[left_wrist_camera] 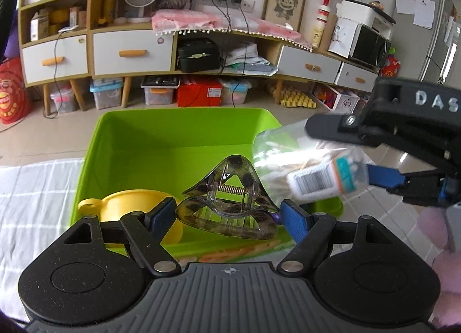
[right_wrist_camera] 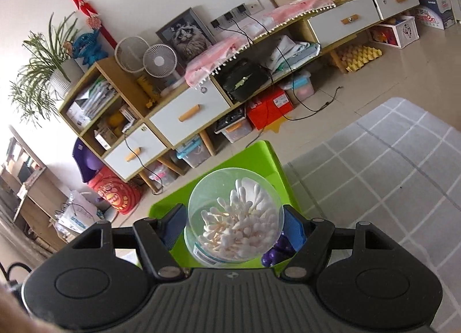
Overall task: Organize rigid objects
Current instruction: 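Lower the hair clip and swab jar into the green bin and release both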
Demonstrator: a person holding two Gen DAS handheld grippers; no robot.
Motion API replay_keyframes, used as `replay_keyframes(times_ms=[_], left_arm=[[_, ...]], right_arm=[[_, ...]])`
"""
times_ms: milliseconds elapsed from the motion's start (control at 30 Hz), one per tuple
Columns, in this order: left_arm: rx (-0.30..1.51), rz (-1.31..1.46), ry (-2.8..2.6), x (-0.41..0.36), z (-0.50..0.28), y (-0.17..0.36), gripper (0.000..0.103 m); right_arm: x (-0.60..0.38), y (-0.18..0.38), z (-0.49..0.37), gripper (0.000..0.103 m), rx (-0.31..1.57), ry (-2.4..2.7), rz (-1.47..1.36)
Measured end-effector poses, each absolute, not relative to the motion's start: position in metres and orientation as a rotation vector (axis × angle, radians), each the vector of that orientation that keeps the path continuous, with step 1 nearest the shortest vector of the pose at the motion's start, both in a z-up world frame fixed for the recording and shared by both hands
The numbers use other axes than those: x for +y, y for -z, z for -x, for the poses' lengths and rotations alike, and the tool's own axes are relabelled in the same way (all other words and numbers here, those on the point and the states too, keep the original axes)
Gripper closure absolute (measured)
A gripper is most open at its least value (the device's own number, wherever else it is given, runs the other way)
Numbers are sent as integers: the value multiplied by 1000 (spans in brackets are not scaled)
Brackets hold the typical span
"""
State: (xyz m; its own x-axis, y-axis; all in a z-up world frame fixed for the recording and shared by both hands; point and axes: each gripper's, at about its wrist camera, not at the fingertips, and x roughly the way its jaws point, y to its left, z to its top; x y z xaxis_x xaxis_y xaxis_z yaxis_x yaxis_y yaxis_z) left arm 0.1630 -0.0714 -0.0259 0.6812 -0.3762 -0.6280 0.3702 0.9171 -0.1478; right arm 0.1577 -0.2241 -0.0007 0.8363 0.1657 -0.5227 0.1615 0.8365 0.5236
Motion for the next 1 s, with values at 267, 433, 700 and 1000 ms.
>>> replay_keyframes(times_ms=[267,433,700,1000], left_arm=[[711,9,398,-67,-178,38,22],[710,4,393,-65,-181,45,20],[699,49,408,-56,-169,44,2],[712,71,379,-48,-161,27,2]], right_arm=[[-226,17,-165,50,635,8,-598],[-226,18,-166,49,650,4,-599],[-232,15,-166,26,675,-4,-656],[-227,1,-155,24,676,-27,-591]])
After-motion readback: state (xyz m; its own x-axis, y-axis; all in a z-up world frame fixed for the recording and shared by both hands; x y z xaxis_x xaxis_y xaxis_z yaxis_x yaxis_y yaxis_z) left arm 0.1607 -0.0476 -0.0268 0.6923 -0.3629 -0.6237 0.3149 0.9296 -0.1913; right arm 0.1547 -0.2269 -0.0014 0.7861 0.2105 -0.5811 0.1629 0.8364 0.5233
